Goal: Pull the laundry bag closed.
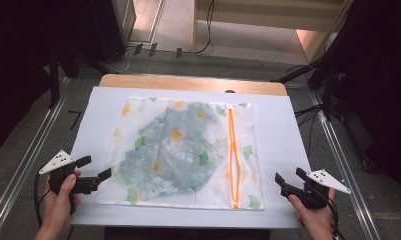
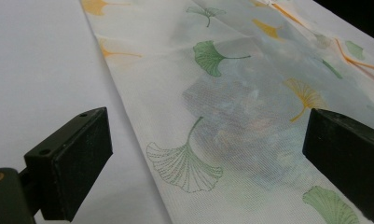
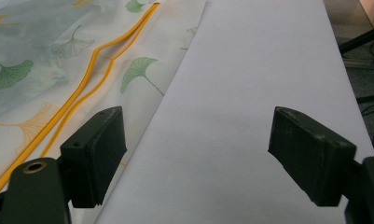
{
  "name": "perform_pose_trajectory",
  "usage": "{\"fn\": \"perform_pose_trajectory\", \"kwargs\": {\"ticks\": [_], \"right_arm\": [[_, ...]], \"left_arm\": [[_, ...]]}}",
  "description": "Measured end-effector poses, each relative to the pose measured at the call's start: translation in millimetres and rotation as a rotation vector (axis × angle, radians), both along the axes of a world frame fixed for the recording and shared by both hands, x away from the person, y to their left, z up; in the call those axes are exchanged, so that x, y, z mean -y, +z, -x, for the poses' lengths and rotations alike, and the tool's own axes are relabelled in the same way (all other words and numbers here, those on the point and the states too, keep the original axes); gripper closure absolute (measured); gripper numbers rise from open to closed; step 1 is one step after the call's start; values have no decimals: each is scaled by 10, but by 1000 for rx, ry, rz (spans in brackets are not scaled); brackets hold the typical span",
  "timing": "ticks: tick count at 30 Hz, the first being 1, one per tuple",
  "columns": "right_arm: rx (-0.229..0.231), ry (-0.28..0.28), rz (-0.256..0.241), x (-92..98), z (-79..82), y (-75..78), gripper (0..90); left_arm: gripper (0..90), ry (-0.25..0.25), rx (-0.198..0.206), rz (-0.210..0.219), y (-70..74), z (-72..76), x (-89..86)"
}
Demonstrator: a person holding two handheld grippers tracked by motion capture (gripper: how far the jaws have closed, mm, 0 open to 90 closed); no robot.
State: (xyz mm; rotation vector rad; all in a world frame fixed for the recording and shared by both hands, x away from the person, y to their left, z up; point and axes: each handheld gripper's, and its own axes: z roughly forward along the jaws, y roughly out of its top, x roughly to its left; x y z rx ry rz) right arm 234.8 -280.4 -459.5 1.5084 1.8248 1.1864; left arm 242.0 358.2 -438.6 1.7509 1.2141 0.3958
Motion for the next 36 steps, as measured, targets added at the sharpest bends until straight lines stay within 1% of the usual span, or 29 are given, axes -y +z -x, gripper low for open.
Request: {"fn": "perform_pose_trajectory", "kwargs": {"ticks": [5,7,10,12,14,15,17,18,19,20,21,22,23,25,27,28,29,30,32,33,35,36], "right_arm": [[-12,11,-1,-27,-4,-1,217],[-15,7,4,-40,6,14,220],[-14,6,-3,-47,28,43,253],[-13,22,-2,-57,47,53,274],[-23,30,-6,-77,53,45,302],[-25,33,-11,-93,50,36,312],[-33,34,-3,-142,39,25,331],[-40,34,-6,-171,38,25,344],[-40,35,-5,-192,36,27,355],[-43,39,-7,-221,39,33,370],[-35,50,-4,-259,40,41,377],[-31,57,-3,-285,44,47,383],[-28,67,7,-317,47,53,395],[-21,88,16,-384,57,65,428],[-19,114,11,-427,61,75,453],[-15,125,9,-444,61,76,473],[-18,142,-2,-457,59,78,511],[-18,162,-15,-469,51,74,524],[-32,188,-19,-491,40,64,558],[-48,214,-26,-511,35,54,577],[-61,249,-23,-548,42,43,606],[-71,263,-25,-560,46,42,618]], "left_arm": [[25,-9,-5,13,-4,-17,31],[53,3,-8,23,-5,-28,63],[54,5,-4,33,1,-43,128],[55,-6,-5,18,6,-49,179],[55,-12,-2,2,8,-53,216],[55,-15,3,1,10,-55,233],[55,-31,8,7,18,-60,268],[66,-29,11,8,22,-58,285],[94,-22,16,3,28,-53,311],[146,-10,18,-15,33,-47,345],[173,-11,18,-27,34,-42,364],[232,-8,21,-36,35,-34,390],[310,-6,21,-39,37,-22,421],[473,-28,20,-32,41,-17,463],[586,-60,5,1,34,-33,508],[638,-76,-2,10,30,-45,536],[671,-86,-11,16,26,-54,573],[707,-100,-20,24,21,-64,617],[766,-128,-30,20,13,-76,719],[798,-139,-33,15,11,-78,760],[838,-165,-39,15,6,-74,883],[859,-187,-39,12,5,-70,966]]}}
